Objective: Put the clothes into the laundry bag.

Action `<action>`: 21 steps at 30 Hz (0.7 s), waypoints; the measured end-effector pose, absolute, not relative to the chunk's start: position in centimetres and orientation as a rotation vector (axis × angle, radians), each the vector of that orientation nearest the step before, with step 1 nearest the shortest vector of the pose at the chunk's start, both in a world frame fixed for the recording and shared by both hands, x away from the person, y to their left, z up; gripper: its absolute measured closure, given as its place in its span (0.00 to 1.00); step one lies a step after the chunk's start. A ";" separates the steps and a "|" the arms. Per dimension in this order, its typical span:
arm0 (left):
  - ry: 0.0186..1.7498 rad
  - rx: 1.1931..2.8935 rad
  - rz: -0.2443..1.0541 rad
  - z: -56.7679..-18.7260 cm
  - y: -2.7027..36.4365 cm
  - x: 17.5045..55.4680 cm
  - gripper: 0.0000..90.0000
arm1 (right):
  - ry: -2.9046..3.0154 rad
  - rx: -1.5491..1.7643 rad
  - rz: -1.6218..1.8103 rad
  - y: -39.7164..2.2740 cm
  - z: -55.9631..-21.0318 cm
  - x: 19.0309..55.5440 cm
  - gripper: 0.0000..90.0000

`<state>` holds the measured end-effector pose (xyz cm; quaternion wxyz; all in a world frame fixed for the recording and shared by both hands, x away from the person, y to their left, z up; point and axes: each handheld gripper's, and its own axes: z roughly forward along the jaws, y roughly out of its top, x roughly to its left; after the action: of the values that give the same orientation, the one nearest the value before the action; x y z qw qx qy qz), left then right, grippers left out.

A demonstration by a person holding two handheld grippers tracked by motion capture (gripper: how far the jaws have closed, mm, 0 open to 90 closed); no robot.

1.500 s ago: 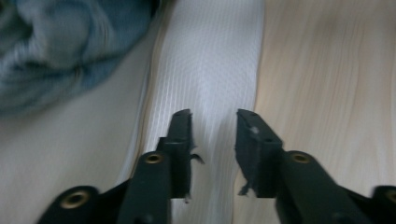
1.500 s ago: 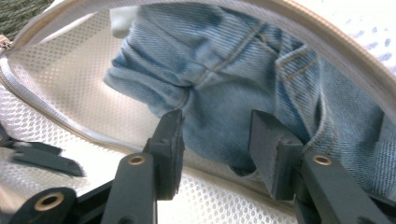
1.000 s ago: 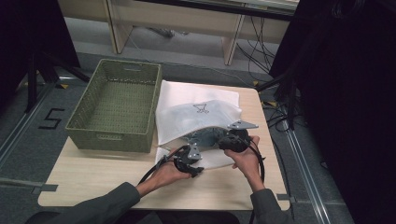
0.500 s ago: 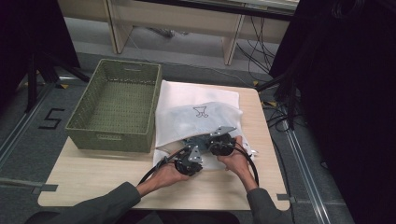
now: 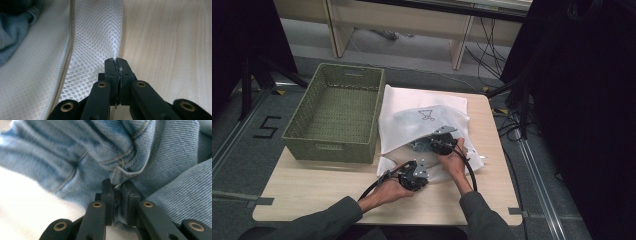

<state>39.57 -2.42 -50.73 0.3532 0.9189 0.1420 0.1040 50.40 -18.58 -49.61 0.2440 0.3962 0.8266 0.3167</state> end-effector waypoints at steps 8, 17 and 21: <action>0.413 2.363 0.232 -50.8 -2.2 39.8 0.95 | 2.269 1.184 0.954 -19.3 -49.4 50.9 0.82; 0.482 2.276 0.161 -49.4 -1.2 39.4 0.72 | 2.288 1.125 1.081 -21.0 -45.0 46.0 0.61; 0.460 2.308 0.163 -47.7 0.2 39.0 0.58 | 2.270 1.077 1.091 -21.6 -42.8 43.6 0.60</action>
<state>38.99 0.23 -47.72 0.3814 0.9044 0.1803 0.0639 43.60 -21.60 -42.84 0.1996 0.3853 0.8120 0.3903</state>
